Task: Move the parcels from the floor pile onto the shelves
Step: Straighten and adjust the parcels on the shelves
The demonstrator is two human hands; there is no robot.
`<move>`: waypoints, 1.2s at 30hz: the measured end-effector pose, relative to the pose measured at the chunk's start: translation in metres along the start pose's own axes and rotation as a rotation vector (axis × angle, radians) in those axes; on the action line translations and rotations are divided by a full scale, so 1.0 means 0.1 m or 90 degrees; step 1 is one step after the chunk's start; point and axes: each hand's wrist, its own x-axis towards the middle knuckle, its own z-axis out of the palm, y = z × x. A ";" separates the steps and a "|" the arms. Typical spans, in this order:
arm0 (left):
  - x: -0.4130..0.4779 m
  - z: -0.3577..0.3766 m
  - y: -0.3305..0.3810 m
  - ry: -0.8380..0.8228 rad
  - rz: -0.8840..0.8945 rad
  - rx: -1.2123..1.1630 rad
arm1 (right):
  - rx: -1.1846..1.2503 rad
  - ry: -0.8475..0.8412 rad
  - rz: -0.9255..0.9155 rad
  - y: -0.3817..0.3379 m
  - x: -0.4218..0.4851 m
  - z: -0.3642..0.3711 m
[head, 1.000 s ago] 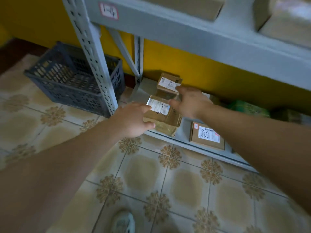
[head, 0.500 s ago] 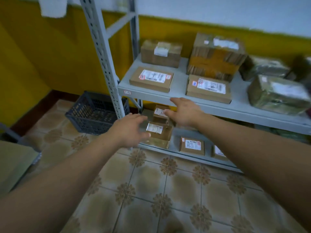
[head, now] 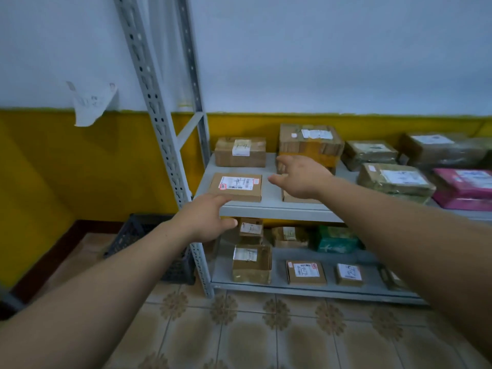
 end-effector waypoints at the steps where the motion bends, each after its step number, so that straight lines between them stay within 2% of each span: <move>1: 0.07 -0.01 -0.02 0.000 -0.001 -0.004 | -0.003 0.001 0.001 0.04 0.06 -0.01; 10: 1.01 0.12 -0.30 -0.029 -0.124 -0.015 | -0.005 -0.044 -0.016 0.53 1.13 0.28; 18: 1.81 0.34 -0.49 -0.048 -0.210 -0.061 | -0.012 -0.174 -0.043 0.72 2.07 0.77; 26: 2.58 0.76 -1.07 -0.101 -0.185 -0.045 | 0.083 -0.232 -0.015 0.57 2.48 1.52; 31: 2.91 1.05 -1.38 -0.098 -0.122 0.031 | 0.101 -0.246 0.042 0.48 2.67 1.88; 33: 2.92 1.16 -1.45 -0.118 -0.090 0.005 | 0.105 -0.256 0.057 0.49 2.69 1.94; 36: 2.92 1.29 -1.52 -0.103 -0.116 -0.082 | 0.129 -0.261 0.079 0.48 2.72 1.98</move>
